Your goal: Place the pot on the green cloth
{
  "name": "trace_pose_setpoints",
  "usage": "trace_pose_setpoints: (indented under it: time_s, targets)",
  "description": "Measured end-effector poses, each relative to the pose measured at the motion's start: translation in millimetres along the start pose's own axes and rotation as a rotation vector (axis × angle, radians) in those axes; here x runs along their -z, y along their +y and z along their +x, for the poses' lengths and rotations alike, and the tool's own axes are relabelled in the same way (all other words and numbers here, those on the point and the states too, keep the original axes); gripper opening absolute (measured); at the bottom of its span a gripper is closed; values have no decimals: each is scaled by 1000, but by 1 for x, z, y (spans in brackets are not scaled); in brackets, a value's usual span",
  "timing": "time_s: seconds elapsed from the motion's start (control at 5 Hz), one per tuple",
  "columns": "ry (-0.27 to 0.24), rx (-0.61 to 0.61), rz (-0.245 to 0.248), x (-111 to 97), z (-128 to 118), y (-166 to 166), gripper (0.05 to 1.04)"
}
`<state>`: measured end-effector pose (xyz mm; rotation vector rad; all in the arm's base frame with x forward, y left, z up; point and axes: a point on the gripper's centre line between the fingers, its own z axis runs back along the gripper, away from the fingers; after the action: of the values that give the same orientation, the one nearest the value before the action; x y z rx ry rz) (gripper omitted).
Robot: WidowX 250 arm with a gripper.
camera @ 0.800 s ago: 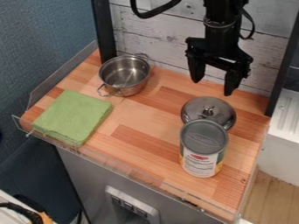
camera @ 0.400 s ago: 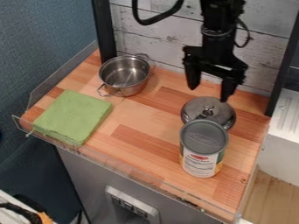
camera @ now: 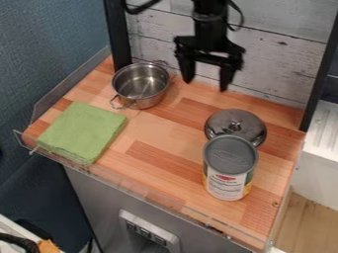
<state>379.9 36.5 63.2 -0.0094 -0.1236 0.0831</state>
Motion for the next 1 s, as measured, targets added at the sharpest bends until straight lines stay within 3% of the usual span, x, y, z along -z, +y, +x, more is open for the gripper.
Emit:
trace_pose_setpoints:
  time_s: [0.4, 0.8, 1.0]
  targets:
    - [13, -89, 73, 11, -1, 44, 1000]
    - [131, -173, 71, 60, -10, 68, 966]
    - [165, -165, 74, 66, -10, 69, 694]
